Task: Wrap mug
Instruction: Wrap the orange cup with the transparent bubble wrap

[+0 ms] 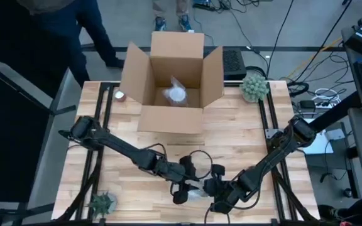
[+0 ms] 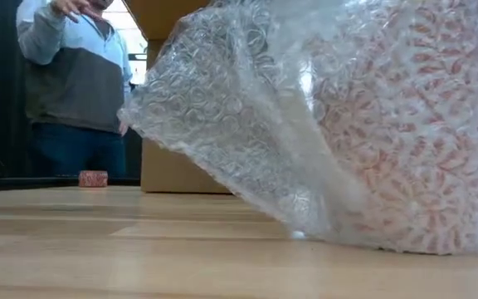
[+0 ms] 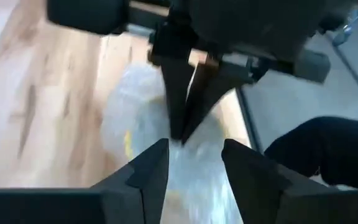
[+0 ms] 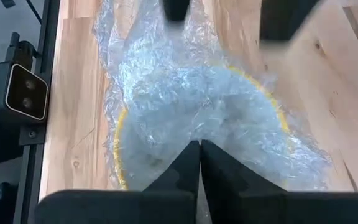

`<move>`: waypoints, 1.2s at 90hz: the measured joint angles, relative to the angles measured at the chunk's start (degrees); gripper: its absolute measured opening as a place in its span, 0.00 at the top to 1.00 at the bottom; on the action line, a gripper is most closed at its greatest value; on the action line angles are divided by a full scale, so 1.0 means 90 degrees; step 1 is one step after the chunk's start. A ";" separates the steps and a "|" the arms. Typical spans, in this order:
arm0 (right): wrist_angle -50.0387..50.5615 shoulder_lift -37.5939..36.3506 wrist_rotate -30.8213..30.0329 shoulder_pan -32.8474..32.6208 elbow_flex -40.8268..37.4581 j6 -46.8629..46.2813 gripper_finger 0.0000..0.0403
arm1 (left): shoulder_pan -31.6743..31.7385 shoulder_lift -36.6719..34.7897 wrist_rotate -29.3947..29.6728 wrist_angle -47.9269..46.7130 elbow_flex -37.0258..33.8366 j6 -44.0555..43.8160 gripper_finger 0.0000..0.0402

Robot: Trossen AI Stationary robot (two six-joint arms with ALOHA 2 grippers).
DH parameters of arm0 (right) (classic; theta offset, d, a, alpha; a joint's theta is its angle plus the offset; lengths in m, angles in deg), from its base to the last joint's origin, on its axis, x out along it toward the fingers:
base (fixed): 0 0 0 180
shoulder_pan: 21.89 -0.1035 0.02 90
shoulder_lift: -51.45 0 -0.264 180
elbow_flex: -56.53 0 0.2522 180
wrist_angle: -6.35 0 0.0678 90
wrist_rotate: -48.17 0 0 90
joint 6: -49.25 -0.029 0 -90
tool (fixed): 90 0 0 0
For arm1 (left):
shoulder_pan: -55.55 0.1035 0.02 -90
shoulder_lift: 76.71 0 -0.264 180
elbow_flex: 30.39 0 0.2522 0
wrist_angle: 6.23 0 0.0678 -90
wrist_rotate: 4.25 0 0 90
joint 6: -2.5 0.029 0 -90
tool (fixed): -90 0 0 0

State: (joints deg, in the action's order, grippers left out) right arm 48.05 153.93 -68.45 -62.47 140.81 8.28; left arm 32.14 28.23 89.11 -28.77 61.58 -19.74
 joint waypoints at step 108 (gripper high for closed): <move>-0.0087 -0.0005 0.0140 0.0015 -0.0009 -0.0036 1.00 | -0.0338 0.0527 0.0904 0.1368 -0.0260 0.0862 0.64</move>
State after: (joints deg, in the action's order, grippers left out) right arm 47.27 153.89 -67.19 -62.34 140.73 7.95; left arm 29.10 32.97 97.25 -16.45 59.24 -11.98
